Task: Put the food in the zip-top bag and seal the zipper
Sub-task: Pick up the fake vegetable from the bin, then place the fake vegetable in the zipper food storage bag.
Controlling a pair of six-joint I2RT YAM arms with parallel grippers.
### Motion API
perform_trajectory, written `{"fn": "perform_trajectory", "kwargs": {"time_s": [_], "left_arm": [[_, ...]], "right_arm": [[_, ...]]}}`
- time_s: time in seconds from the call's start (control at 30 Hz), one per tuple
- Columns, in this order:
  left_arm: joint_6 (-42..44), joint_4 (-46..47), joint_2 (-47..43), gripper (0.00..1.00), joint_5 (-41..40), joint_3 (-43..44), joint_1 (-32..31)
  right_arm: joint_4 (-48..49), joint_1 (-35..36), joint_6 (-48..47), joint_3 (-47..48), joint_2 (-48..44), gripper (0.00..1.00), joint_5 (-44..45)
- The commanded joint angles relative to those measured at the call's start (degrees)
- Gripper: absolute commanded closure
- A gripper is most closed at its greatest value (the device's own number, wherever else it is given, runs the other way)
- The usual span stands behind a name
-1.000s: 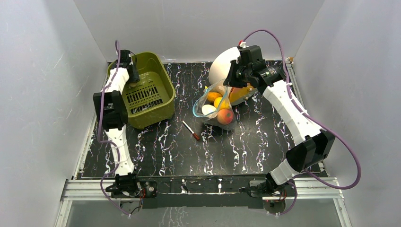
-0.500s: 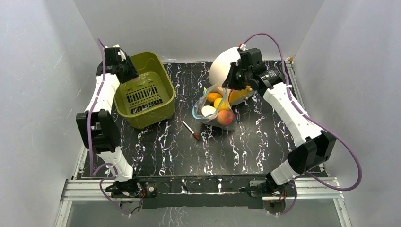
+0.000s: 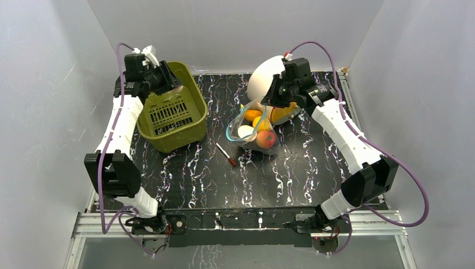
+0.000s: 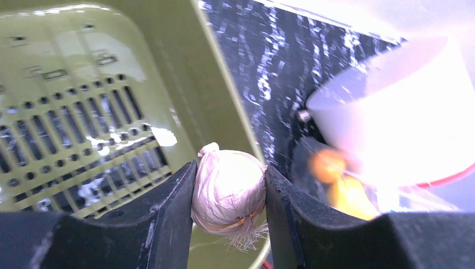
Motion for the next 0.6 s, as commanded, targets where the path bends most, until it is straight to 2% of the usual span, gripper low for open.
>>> {"fn": "perform_trajectory", "kwargs": {"time_s": [0.0,0.37,0.57], "left_arm": [[-0.50,0.48,-4.66,0.74,6.23,-0.92,-4.45],[-1.08,10.90,-6.94,0.75,7.88,-5.29,-20.12],[2.91,10.21,-4.80,0.75,6.14,-3.40,-26.00]], "right_arm": [[5.47,-0.42,1.63,0.15,-2.76,1.00,-0.90],[5.96,-0.41,2.74,-0.82,-3.33,1.00,-1.60],[5.71,-0.43,2.75,-1.16,-3.80,1.00,-1.56]]}}
